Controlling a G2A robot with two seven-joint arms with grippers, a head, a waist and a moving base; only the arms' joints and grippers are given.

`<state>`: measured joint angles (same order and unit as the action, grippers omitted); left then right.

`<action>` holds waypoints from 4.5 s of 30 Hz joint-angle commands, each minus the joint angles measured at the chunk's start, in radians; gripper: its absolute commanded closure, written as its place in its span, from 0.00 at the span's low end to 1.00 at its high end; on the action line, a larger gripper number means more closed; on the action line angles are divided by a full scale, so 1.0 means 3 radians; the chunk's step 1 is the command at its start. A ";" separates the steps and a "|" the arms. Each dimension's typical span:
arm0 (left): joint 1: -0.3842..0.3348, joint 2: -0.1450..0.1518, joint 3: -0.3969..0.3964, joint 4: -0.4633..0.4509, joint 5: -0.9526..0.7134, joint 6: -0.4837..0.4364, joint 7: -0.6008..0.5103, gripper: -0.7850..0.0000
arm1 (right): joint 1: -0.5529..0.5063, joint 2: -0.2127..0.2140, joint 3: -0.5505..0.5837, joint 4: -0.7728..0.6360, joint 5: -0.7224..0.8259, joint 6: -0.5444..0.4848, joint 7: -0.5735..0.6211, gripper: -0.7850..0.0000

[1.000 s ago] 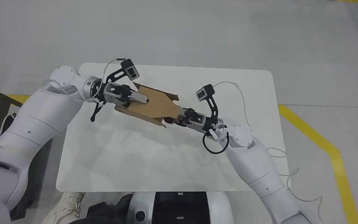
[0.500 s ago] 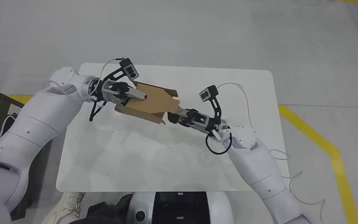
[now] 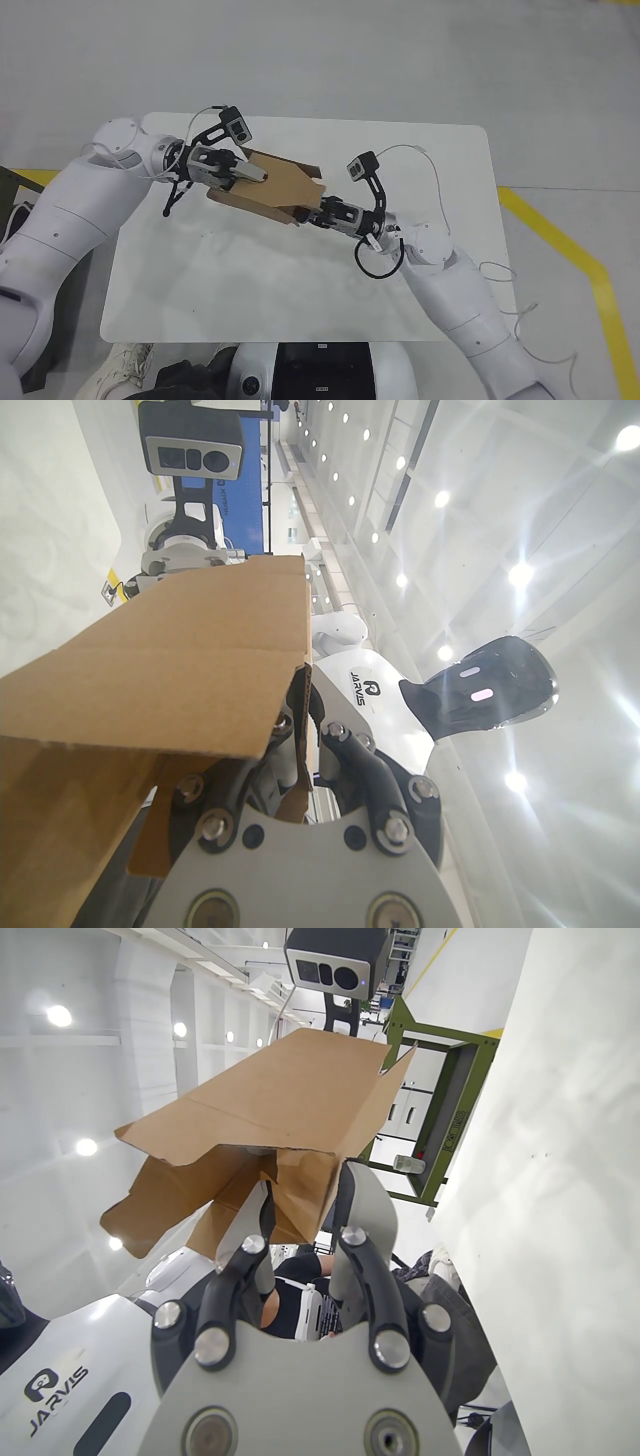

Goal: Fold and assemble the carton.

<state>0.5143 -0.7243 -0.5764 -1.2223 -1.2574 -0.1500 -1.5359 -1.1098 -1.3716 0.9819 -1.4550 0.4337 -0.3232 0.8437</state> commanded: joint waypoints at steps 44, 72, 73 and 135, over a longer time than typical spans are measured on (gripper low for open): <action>0.0017 -0.0002 -0.0025 0.0044 -0.0020 -0.0046 0.0000 1.00 | 0.0015 -0.0018 -0.0068 -0.0039 -0.0153 0.0108 -0.0243 0.00; -0.0006 -0.0225 -0.0159 0.0509 0.0210 -0.0206 0.0000 1.00 | -0.0172 0.0009 -0.0012 -0.0269 0.0885 -0.0870 0.0743 0.00; -0.0003 -0.0230 -0.0165 0.0515 0.0242 -0.0216 0.0000 1.00 | -0.0159 0.0006 -0.0015 -0.0254 0.0896 -0.0890 0.0733 0.00; 0.0083 0.0167 0.0192 -0.0152 -0.0076 0.0287 0.0000 1.00 | 0.0008 0.0025 0.0430 0.0156 0.1211 -0.0920 0.0677 0.00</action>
<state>0.5425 -0.6772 -0.5267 -1.2627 -1.2763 -0.0629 -1.5359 -1.1128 -1.3633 1.1117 -1.4158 0.7937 -0.6011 1.0474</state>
